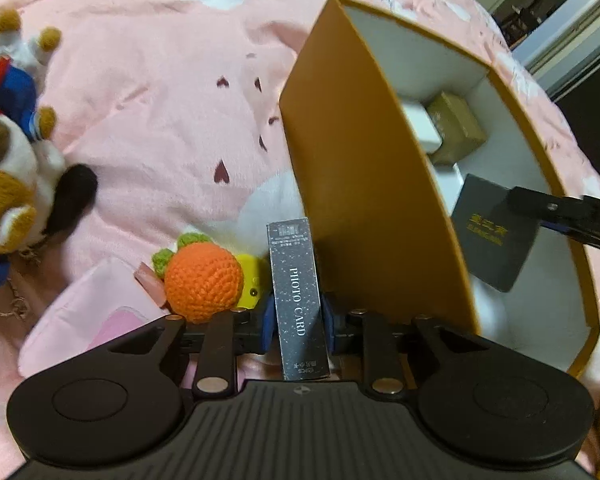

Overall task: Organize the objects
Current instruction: 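Grasp the photo card with the left gripper while the right carries the black box, then lower the black box into the orange box with the right gripper while the left carries the photo card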

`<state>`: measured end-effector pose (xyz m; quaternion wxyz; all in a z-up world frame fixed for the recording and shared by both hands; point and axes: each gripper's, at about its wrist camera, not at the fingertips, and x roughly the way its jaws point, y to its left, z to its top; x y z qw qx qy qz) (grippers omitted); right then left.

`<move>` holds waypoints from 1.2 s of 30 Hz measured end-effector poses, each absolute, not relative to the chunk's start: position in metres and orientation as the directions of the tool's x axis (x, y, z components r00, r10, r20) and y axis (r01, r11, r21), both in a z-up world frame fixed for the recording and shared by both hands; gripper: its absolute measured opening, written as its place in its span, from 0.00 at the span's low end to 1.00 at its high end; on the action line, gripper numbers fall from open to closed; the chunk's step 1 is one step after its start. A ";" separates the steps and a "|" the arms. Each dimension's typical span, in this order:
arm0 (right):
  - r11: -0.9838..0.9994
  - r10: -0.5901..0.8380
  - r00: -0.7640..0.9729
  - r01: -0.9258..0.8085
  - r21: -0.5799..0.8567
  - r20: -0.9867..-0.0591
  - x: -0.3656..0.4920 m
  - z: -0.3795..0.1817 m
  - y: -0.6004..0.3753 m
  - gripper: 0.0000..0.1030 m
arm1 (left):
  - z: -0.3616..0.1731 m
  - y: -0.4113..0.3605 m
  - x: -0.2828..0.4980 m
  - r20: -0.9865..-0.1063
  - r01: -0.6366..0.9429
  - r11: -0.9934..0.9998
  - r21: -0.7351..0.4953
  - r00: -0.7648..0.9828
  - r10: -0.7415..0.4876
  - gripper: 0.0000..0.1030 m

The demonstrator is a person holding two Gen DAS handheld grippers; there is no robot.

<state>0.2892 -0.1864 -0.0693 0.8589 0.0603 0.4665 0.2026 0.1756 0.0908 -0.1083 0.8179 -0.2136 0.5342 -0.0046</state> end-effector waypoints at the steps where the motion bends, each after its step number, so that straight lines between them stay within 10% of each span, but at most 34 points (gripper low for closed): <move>1: 0.912 0.402 0.486 -0.288 0.292 -0.776 0.292 -0.069 -0.186 0.35 | -0.103 0.092 0.174 -0.866 -0.226 0.905 -0.361 0.440 -0.236 0.25; 20: 0.923 0.330 0.482 -0.344 0.171 -0.812 0.318 -0.070 -0.162 0.34 | 0.011 0.089 0.194 -0.685 -0.114 0.906 -0.408 0.694 -0.222 0.24; 36: 0.849 0.179 0.472 -0.517 -0.106 -0.863 0.319 -0.060 -0.154 0.38 | -0.034 0.037 0.240 -0.752 -0.031 0.909 -0.415 0.574 -0.324 0.24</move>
